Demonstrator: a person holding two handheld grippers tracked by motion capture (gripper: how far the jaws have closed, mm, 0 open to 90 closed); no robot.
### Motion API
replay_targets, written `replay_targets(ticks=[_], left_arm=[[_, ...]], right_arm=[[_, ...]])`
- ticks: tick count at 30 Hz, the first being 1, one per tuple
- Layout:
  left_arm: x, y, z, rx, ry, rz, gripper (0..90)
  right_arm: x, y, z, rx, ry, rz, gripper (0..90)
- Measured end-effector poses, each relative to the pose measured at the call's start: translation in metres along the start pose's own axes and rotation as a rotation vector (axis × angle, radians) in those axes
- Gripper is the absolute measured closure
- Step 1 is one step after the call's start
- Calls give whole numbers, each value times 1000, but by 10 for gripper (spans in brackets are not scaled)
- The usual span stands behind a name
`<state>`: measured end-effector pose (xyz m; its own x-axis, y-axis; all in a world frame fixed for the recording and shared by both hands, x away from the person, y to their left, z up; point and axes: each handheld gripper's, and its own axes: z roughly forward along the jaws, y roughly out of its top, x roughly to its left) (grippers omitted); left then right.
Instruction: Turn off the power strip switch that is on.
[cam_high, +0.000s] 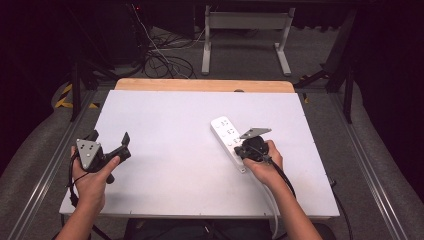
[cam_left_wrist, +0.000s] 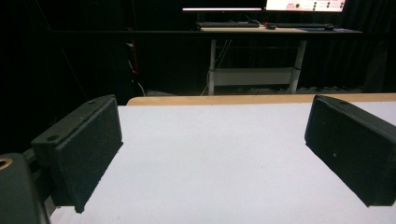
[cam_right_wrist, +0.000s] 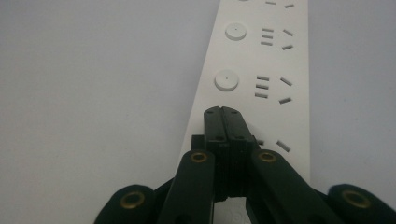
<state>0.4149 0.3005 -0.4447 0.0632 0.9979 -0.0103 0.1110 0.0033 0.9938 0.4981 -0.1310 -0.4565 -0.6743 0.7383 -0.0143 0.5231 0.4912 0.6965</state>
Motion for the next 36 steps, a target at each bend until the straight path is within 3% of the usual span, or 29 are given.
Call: replay_targets(ticks=[24, 36], left_arm=[[0, 0, 1, 4, -4, -6, 46], [-1, 0, 1, 5, -10, -2, 47]], right_arm=[[0, 1, -1, 6, 2, 1, 900], [-1, -1, -1, -18, 2, -1, 896]])
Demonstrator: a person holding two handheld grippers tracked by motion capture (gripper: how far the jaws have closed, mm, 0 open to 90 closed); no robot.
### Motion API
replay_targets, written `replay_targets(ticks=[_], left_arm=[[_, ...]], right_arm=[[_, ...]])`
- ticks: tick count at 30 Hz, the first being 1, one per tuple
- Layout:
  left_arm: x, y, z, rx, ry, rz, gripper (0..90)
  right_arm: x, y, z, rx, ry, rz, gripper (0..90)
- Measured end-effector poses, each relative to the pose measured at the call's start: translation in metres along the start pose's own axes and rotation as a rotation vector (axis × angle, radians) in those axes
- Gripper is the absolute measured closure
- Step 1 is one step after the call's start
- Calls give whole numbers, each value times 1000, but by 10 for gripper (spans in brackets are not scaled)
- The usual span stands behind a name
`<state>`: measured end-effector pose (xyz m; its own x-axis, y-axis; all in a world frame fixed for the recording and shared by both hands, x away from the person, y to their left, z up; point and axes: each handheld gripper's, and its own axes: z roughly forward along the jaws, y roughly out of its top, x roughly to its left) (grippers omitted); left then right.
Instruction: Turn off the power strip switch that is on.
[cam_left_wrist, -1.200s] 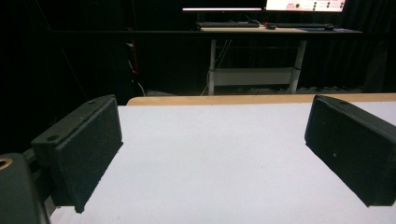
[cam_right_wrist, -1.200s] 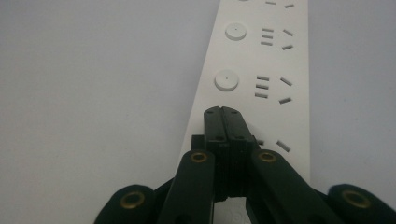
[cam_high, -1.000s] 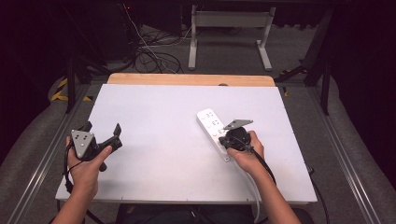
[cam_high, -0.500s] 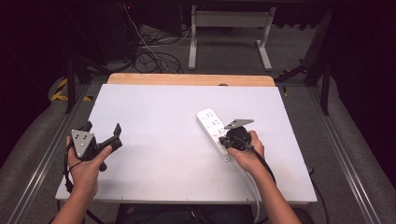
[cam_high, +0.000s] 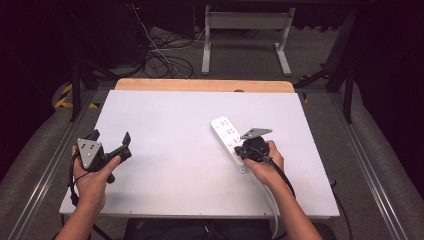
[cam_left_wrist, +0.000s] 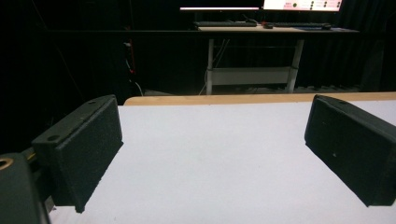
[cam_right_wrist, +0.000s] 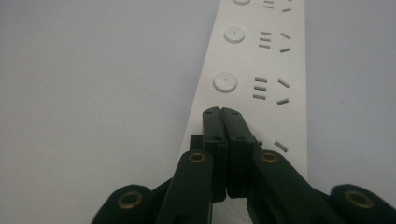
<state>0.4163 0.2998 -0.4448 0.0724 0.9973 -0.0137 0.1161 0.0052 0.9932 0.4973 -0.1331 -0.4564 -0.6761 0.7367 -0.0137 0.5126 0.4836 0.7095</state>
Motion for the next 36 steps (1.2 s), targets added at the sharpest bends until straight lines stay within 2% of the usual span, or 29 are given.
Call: replay_targets(ticks=[9, 10, 16, 20, 26, 33, 36], left_arm=[[0, 0, 0, 0, 0, -4, 47], [0, 0, 0, 0, 1, -4, 47], [1, 0, 1, 1, 1, 0, 48], [0, 0, 0, 2, 0, -1, 48], [0, 0, 0, 3, -1, -2, 48], [1, 0, 0, 3, -1, -3, 48], [1, 0, 1, 4, -1, -3, 48]], right_arm=[[1, 0, 0, -2, -4, -6, 900], [1, 0, -1, -22, -9, -2, 900], [4, 0, -2, -15, -37, -33, 900], [3, 0, -2, -15, -32, -27, 900], [3, -2, 0, -46, -39, -52, 900], [1, -8, 3, -104, -21, -40, 900], [0, -9, 3, -111, -15, -40, 900]])
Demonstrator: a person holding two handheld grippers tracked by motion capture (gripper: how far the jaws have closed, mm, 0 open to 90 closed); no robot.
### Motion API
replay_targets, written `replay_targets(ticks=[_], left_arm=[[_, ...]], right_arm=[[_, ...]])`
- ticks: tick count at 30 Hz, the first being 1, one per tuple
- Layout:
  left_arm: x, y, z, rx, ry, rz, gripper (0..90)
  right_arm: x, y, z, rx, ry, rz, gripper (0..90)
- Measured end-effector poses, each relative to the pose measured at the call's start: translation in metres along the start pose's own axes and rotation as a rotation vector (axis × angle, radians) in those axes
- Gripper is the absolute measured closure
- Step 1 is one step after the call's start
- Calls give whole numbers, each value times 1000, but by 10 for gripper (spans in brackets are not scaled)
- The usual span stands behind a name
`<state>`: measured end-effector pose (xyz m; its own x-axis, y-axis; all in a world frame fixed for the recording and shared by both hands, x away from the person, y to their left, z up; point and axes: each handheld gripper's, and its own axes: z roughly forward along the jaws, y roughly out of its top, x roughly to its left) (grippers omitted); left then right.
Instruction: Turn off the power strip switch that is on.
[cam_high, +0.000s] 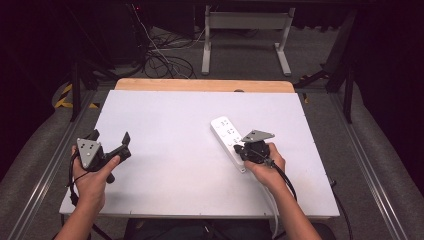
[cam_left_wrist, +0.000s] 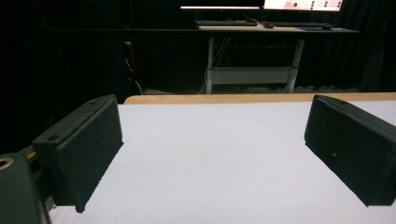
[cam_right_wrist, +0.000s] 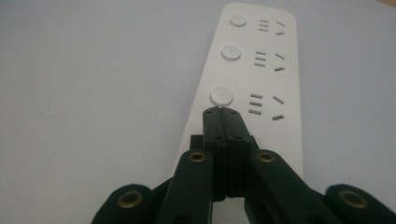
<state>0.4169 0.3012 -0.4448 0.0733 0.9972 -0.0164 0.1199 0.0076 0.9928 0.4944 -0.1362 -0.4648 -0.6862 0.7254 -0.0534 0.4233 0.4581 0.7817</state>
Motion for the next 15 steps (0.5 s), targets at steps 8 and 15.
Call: replay_targets(ticks=[8, 15], left_arm=[[1, 0, 0, 2, -1, -10, 48], [1, 0, 0, 2, 3, -12, 49]], right_arm=[[-10, 4, -20, -218, 16, 31, 900], [-31, -7, -64, -439, 14, 133, 900]])
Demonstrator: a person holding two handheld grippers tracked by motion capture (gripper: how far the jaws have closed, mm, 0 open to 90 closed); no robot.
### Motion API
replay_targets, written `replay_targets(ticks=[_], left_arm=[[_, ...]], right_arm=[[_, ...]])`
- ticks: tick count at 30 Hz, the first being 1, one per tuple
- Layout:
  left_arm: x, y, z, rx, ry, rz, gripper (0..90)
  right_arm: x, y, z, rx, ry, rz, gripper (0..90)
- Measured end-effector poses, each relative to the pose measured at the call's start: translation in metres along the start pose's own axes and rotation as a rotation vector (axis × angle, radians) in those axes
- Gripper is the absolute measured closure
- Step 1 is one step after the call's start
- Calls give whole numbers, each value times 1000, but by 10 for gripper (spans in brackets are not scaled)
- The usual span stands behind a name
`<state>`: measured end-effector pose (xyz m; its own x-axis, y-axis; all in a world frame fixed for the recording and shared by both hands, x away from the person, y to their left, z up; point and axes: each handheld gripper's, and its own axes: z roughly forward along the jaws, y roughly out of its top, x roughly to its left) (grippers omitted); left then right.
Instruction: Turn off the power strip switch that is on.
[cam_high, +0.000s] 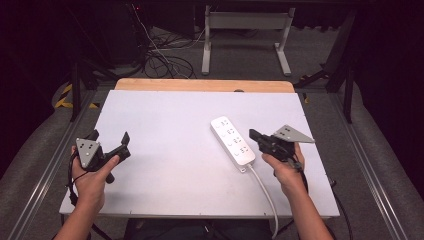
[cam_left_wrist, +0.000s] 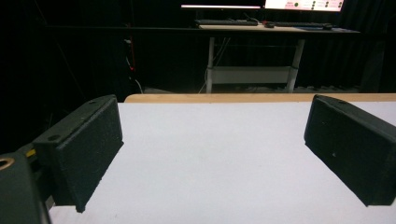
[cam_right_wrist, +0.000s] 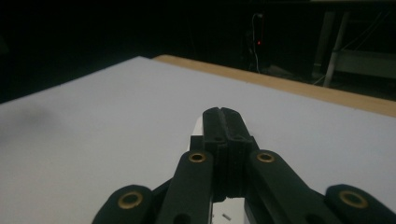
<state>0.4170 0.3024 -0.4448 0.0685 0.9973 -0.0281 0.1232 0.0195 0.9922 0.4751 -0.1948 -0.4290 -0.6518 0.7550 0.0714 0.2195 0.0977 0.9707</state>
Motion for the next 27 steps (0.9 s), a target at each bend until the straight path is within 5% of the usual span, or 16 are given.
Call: replay_targets(ticks=[6, 14, 27], left_arm=[[0, 0, 0, -2, 2, -1, 50], [0, 0, 0, 0, 4, -4, 50], [-1, 0, 1, -3, 0, 1, 50]], right_arm=[[-19, 1, -34, -139, -26, 40, 900], [-27, -13, -61, -248, -36, 41, 900], [-28, -20, -68, -271, -45, -8, 886]])
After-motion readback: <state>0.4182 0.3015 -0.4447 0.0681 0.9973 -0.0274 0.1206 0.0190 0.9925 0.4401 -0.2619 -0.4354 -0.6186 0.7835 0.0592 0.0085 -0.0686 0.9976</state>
